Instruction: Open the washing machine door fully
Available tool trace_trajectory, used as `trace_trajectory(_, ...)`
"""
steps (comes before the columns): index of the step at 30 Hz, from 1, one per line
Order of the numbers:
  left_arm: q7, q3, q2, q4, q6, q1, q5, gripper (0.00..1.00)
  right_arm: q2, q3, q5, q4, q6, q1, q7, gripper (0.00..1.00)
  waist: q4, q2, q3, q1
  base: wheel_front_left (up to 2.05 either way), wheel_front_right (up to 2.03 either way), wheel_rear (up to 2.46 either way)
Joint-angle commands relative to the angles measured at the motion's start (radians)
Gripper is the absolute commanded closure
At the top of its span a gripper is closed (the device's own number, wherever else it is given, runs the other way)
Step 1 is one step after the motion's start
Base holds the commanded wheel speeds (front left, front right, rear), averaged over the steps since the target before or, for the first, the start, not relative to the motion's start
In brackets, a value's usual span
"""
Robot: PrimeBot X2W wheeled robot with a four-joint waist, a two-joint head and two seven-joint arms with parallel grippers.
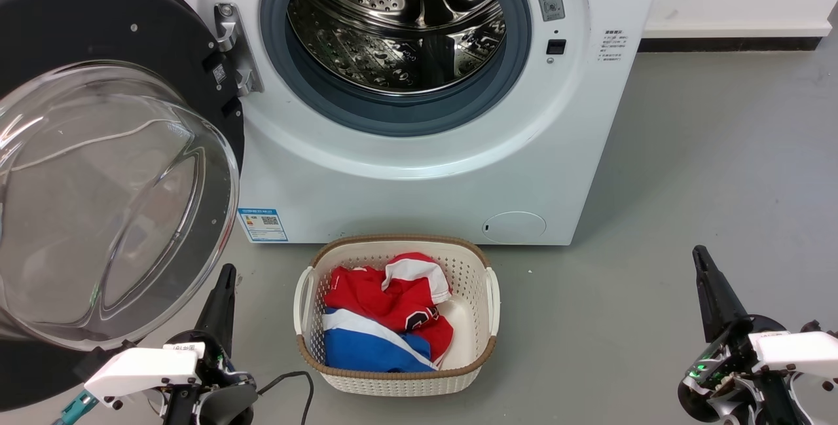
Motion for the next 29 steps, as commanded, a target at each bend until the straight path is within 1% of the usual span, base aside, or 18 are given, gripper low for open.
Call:
trace_trajectory(1,0.004,0.004,-0.001,0.001,-0.004,-0.009,0.002,1.00,0.000,0.000,0.004,0.001,0.000,-0.011,0.001,1.00,0.000,-0.0001,0.000,0.0000,0.00,0.00,0.00)
trace_trajectory(29,0.005,0.004,-0.002,0.001,-0.004,-0.009,0.003,1.00,0.000,0.000,0.004,0.001,0.000,-0.011,0.001,1.00,0.000,-0.0001,0.000,0.0000,0.00,0.00,0.00)
